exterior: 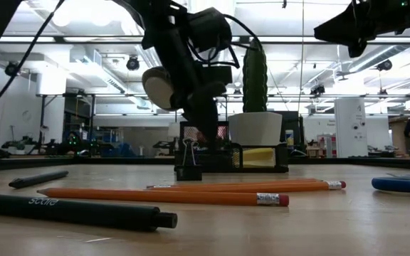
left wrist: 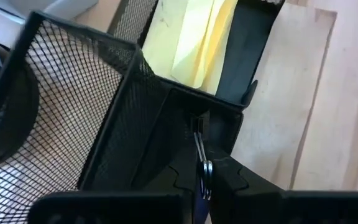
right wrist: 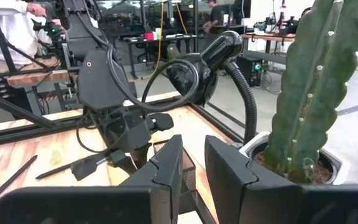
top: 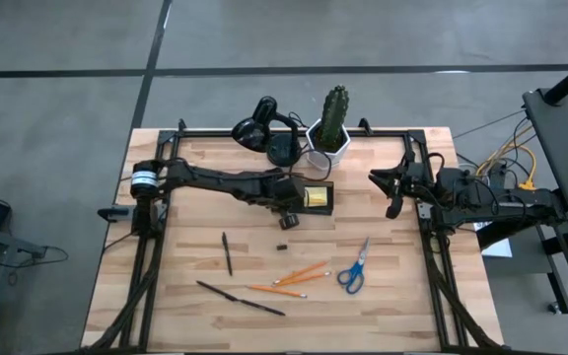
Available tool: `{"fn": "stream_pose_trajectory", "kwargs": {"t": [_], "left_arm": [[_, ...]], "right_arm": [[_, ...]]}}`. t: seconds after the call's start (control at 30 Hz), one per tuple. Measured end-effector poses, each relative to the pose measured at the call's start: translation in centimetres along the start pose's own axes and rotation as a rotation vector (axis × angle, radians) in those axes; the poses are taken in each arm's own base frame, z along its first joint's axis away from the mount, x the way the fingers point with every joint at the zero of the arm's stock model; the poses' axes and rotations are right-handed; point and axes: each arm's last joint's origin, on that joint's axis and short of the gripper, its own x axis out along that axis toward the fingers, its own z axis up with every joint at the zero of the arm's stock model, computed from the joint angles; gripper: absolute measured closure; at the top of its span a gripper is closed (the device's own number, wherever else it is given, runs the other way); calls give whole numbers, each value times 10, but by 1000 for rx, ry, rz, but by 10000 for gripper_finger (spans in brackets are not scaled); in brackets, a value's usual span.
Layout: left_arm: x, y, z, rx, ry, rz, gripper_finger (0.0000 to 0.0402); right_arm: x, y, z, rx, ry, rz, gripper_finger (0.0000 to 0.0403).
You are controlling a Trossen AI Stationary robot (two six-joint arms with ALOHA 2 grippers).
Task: Pick and place office supplies into organizer
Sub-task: Put the left black binder paper clip into the black desk organizer
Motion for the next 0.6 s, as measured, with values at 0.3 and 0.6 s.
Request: {"fn": "stream_pose_trajectory", "kwargs": {"t": [0.3,0.6], "left_arm": [[2,0,-1,10,1,29,401],[4,0,-1,39,6,31,401]], "right_arm": [[0,0,0,1,-2,0,346],[0,0,0,3,-3,0,346]]}}
